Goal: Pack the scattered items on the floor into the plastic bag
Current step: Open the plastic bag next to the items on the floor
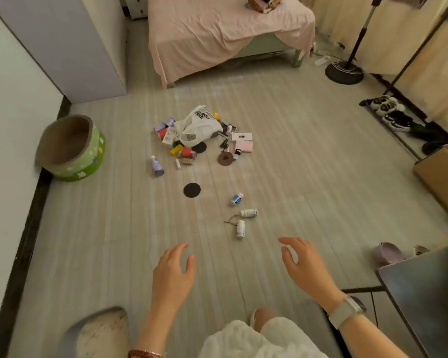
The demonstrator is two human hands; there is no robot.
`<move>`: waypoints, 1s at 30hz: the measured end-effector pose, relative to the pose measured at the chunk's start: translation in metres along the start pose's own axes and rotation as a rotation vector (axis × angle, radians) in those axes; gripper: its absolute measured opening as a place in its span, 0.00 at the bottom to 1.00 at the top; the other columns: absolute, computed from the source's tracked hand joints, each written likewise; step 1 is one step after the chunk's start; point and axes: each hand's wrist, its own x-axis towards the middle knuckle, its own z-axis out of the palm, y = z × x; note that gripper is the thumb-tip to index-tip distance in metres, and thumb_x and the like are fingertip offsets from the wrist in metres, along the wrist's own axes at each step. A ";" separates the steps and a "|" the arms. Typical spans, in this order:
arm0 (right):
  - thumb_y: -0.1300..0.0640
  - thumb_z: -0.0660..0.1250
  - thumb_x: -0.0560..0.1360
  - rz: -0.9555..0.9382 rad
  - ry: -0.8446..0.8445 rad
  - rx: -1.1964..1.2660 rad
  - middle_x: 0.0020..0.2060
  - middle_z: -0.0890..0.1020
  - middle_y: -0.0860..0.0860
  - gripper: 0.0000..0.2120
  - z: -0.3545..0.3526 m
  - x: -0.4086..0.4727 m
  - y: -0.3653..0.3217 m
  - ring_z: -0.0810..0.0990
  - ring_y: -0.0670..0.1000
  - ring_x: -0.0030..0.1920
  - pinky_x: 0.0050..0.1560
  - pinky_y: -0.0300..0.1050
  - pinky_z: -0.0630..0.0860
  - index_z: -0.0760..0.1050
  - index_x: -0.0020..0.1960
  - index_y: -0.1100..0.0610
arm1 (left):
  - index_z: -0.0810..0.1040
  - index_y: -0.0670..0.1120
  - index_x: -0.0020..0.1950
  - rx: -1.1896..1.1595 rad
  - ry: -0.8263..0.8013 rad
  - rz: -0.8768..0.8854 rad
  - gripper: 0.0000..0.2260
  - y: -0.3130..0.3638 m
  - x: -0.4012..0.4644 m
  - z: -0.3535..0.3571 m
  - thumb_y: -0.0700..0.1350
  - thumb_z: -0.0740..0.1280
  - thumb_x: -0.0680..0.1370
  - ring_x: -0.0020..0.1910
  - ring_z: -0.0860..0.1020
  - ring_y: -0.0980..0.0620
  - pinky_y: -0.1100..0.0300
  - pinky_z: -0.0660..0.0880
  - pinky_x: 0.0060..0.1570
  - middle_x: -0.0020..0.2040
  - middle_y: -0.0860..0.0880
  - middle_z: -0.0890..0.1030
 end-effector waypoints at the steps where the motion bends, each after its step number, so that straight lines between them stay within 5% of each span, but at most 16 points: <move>1: 0.56 0.57 0.78 -0.003 0.024 0.004 0.59 0.77 0.50 0.14 -0.001 0.011 0.003 0.72 0.51 0.62 0.61 0.42 0.67 0.72 0.63 0.55 | 0.73 0.42 0.63 -0.010 0.002 0.012 0.15 0.004 0.012 0.003 0.42 0.64 0.76 0.63 0.73 0.45 0.52 0.67 0.63 0.61 0.43 0.76; 11: 0.52 0.56 0.79 0.075 0.013 -0.032 0.64 0.74 0.50 0.17 -0.055 0.190 0.039 0.67 0.52 0.67 0.67 0.49 0.65 0.68 0.66 0.52 | 0.69 0.45 0.66 0.135 -0.097 0.088 0.17 0.103 0.183 0.055 0.46 0.60 0.78 0.66 0.69 0.48 0.54 0.65 0.63 0.66 0.47 0.72; 21: 0.52 0.55 0.79 0.061 -0.016 -0.062 0.64 0.74 0.51 0.18 -0.203 0.409 0.079 0.68 0.53 0.67 0.66 0.49 0.64 0.68 0.67 0.52 | 0.65 0.47 0.69 0.099 -0.137 0.137 0.18 0.311 0.385 0.118 0.47 0.58 0.79 0.67 0.66 0.50 0.55 0.66 0.64 0.68 0.48 0.68; 30: 0.52 0.56 0.79 -0.005 -0.022 -0.065 0.66 0.72 0.50 0.19 -0.263 0.612 0.067 0.66 0.53 0.68 0.67 0.51 0.64 0.66 0.68 0.52 | 0.68 0.45 0.67 0.083 -0.070 0.076 0.17 0.364 0.571 0.144 0.45 0.60 0.78 0.67 0.68 0.48 0.56 0.66 0.63 0.67 0.46 0.71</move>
